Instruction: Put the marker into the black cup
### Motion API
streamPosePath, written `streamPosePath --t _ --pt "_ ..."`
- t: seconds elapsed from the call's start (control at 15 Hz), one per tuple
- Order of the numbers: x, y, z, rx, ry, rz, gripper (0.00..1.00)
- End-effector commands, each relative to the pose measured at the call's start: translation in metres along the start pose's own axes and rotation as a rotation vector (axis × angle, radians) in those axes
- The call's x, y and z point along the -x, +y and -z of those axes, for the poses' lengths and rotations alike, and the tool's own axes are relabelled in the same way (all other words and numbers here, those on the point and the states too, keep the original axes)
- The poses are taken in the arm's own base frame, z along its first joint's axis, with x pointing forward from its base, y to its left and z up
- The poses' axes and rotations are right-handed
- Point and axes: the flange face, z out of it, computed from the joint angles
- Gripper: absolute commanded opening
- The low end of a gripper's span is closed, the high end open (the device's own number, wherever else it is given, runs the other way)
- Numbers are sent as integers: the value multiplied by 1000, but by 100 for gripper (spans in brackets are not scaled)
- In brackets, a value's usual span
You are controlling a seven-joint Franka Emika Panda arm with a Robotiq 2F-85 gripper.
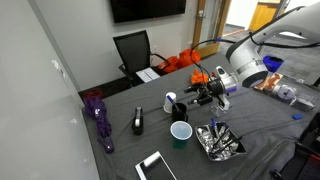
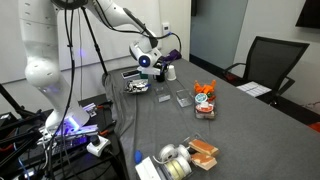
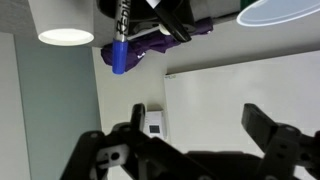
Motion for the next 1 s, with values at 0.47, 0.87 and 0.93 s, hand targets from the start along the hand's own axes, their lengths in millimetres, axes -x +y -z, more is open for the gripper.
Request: streamPosePath --t 0.47,0.87,0.93 --pt "-21 -34 32 125 -217 61 100" --pt "-19 -34 38 159 -281 67 100" --pt "-19 -35 38 165 -290 68 100"
